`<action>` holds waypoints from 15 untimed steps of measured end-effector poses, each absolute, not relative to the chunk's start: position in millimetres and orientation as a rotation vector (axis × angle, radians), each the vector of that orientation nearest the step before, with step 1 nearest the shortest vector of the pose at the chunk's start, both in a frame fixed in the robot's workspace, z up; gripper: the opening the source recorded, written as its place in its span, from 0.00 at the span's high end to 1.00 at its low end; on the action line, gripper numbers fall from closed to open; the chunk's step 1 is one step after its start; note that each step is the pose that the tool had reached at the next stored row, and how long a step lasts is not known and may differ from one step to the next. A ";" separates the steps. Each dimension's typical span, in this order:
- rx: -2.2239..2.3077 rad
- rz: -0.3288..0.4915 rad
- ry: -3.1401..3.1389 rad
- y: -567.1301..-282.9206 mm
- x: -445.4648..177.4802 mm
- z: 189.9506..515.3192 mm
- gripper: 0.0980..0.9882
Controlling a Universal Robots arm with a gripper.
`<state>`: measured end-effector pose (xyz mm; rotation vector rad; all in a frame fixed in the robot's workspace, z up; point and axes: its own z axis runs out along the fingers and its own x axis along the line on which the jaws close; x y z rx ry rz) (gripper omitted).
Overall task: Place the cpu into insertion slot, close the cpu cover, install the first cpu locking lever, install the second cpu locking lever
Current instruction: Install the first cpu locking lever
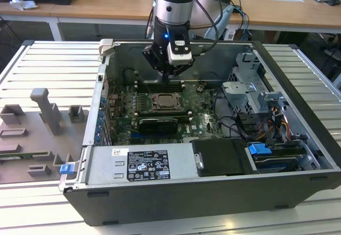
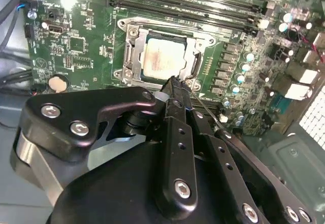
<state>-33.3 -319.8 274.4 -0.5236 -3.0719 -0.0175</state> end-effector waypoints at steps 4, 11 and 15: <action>-0.383 -0.025 -3.125 -319.8 -33.3 274.0 0.99; -0.228 -0.027 -3.144 -319.9 -34.2 274.0 0.99; -0.181 -0.031 -3.150 -319.9 -38.1 273.6 0.99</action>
